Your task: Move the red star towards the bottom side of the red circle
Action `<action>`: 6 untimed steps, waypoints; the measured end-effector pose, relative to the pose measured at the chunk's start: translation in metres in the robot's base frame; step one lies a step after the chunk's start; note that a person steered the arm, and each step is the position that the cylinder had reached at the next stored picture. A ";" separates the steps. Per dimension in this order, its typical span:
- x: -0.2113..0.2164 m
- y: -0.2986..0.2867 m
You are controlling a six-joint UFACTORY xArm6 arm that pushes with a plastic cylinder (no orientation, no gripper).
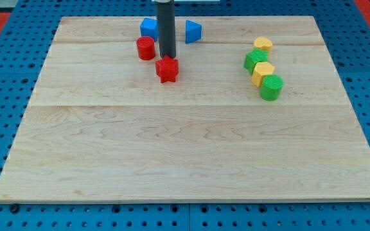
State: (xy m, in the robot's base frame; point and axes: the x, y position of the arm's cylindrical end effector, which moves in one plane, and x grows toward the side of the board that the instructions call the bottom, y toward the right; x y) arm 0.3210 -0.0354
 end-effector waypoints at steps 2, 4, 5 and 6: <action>0.037 0.080; 0.053 0.035; 0.045 -0.005; 0.044 -0.037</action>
